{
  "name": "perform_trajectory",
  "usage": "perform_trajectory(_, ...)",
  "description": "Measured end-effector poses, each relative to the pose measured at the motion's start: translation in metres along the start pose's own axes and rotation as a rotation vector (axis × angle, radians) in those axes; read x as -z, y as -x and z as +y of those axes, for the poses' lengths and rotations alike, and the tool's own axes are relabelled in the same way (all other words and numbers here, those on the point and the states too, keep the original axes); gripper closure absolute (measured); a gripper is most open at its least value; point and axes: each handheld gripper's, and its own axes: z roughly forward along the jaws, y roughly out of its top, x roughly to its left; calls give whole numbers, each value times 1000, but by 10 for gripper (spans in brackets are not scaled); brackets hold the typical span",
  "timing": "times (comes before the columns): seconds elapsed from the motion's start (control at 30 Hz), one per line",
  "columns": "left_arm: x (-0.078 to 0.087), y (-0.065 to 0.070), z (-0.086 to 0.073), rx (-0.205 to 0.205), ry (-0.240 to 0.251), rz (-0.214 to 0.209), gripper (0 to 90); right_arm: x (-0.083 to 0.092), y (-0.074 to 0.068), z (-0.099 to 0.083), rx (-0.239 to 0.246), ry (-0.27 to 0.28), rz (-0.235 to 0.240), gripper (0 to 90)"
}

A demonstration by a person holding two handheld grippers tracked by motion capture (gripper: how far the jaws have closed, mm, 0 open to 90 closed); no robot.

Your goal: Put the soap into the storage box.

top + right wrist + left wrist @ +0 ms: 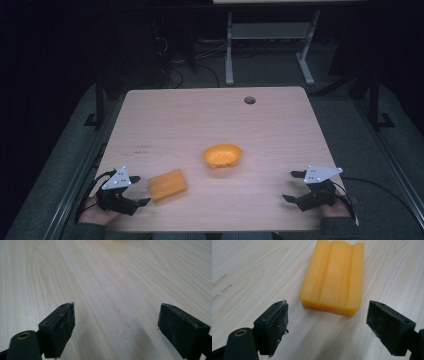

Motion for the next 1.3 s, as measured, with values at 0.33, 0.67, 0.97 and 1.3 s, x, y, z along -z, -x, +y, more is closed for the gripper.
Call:
perform_trajectory(0.33, -7, 4, 13, -28, -9, -4, 169, 0, -1, 0, 3, 0, 3, 135)
perform_trajectory(0.67, -17, 5, 26, -57, -37, -13, 164, -1, -1, 1, 9, -4, 6, 135)
perform_trajectory(0.97, -24, 6, 34, -72, -53, -22, 163, -1, -1, 1, 10, -5, 9, 135)
perform_trajectory(1.3, -36, 5, 47, -115, -90, -35, 163, -1, -2, 1, 12, -9, 10, 135)
